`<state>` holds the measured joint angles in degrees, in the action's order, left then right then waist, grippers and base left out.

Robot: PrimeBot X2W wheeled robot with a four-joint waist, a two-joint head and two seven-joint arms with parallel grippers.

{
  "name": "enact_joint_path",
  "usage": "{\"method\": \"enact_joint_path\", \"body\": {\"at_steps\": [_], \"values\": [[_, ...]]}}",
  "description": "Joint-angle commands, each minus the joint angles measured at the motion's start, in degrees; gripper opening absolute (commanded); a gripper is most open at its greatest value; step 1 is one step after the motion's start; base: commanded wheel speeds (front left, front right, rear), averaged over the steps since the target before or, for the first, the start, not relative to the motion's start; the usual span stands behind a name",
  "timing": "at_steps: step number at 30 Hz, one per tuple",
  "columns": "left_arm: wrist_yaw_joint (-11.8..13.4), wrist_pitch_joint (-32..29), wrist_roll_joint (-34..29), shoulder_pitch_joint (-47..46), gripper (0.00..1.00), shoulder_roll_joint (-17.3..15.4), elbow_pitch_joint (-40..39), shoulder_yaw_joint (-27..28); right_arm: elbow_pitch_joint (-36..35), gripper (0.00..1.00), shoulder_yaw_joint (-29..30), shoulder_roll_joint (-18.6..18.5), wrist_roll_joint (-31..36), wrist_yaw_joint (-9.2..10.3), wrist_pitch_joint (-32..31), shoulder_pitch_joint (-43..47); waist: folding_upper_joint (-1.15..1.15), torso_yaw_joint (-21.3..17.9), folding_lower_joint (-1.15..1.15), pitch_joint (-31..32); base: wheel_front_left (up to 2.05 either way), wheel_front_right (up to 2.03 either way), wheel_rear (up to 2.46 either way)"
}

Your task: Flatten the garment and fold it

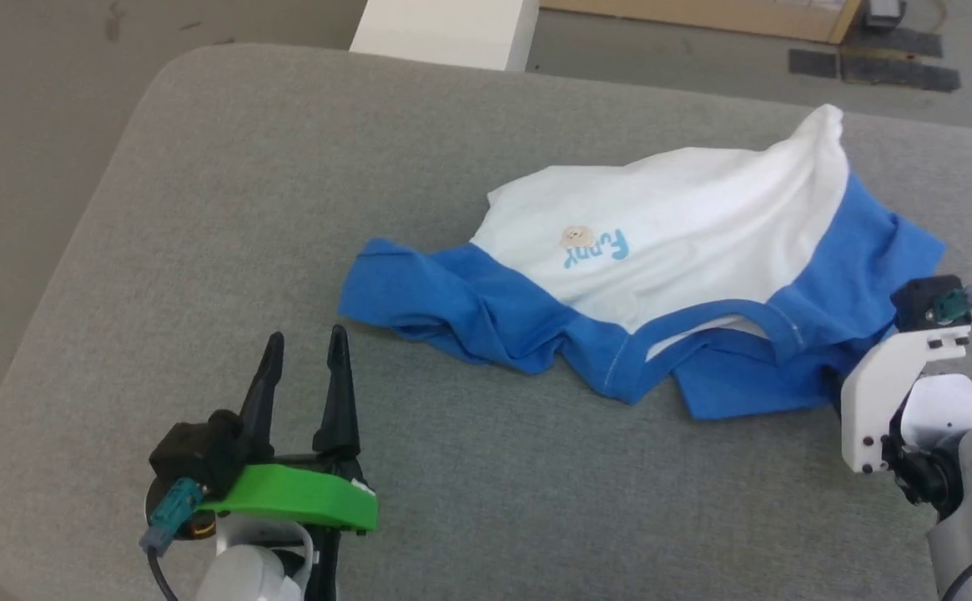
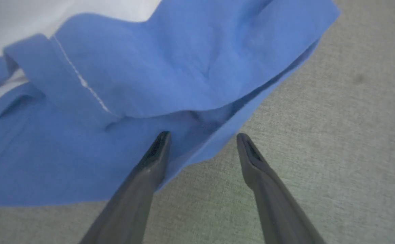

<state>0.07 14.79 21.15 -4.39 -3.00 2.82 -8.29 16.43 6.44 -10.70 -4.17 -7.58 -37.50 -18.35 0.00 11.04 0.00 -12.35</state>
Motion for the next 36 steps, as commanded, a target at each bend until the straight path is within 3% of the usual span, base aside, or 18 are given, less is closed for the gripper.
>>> {"method": "enact_joint_path", "body": {"at_steps": [1, 4, 5, 6, 7, 12, 21, 24, 27, 29, 30, 31, 36], "values": [[0.3, 0.2, 1.0, -1.1, 1.00, 0.1, -0.1, -0.3, 0.9, 1.00, -0.2, -0.7, 0.7, 0.09, -0.5, -0.7, 0.00, 1.6, 0.00, -1.6, 0.00, 0.00, 0.00], [0.5, 0.2, 1.3, -1.4, 1.00, 0.1, -0.2, -0.4, 2.4, 1.00, -0.5, -1.0, 0.8, 0.09, -1.5, -0.7, 0.00, 1.9, 0.00, -2.0, 0.00, 0.00, 0.00], [0.5, 0.2, 1.4, -1.5, 1.00, 0.1, -0.3, -0.4, 2.8, 0.93, -0.5, -1.0, 0.5, 0.09, -2.0, -0.7, 0.00, 1.9, 0.00, -2.1, 0.00, 0.00, 0.00], [0.6, 0.2, 1.5, -1.5, 1.00, 0.1, -0.3, -0.4, 2.9, 0.93, -0.5, -1.0, 0.3, 0.09, -2.1, -0.8, 0.00, 1.8, 0.00, -2.2, 0.00, 0.00, 0.00], [0.6, 0.2, 1.5, -1.6, 1.00, 0.1, -0.3, -0.3, 2.8, 0.00, -0.8, -1.2, 0.1, 0.09, -2.0, -0.8, 0.00, 1.7, 0.00, -2.3, 0.00, 0.00, 0.00], [0.8, 0.2, 1.5, -1.9, 1.00, 0.1, -0.1, -0.2, 1.4, 0.00, -1.7, -4.4, -2.9, 0.09, -1.9, -0.4, 0.00, 1.2, 0.00, -2.0, 0.00, 0.00, 0.00], [0.5, 0.2, 1.1, -2.1, 1.00, 0.1, -0.4, 0.2, -1.5, 0.00, 7.5, -20.9, -1.9, 0.09, -6.0, -0.3, 0.00, 0.1, 0.00, -2.2, 0.00, 0.00, 0.00], [0.3, 0.2, 1.0, -2.4, 1.00, 0.1, -0.3, 0.2, -0.7, 0.00, 10.9, -24.7, 0.8, 0.09, -5.5, -1.4, 0.00, 0.0, 0.00, -2.5, 0.00, 0.00, 0.00], [0.2, 0.2, 1.1, -2.6, 1.00, 0.1, -0.1, 0.0, 1.5, 0.00, 13.8, -26.3, 3.8, 0.09, -5.2, -2.0, 0.00, -0.1, 0.00, -2.5, 0.00, 0.00, 0.00], [0.2, 0.2, 1.2, -2.5, 1.00, 0.1, 0.2, -0.1, 2.8, 0.01, 15.7, -25.1, 5.0, 0.09, -5.1, -2.6, 0.00, -0.1, 0.00, -2.3, 0.00, 0.00, 0.00], [0.2, 0.2, 1.2, -2.4, 1.00, 0.1, 0.3, -0.1, 3.2, 0.67, 16.3, -24.0, 5.7, 0.09, -5.2, -2.9, 0.00, -0.2, 0.00, -2.0, 0.00, 0.00, 0.00], [0.1, 0.2, 1.2, -2.2, 1.00, 0.1, 0.5, 0.0, 3.3, 1.00, 16.5, -23.0, 6.5, 0.09, -5.0, -2.9, 0.00, -0.3, 0.00, -1.6, 0.00, 0.00, 0.00], [-0.3, 0.2, 0.8, -1.2, 1.00, 0.1, 1.4, 0.5, 2.0, 1.00, 17.5, -19.7, 5.3, 0.09, -2.0, -1.9, 0.00, -1.1, 0.00, 0.4, 0.00, 0.00, 0.00]]}}
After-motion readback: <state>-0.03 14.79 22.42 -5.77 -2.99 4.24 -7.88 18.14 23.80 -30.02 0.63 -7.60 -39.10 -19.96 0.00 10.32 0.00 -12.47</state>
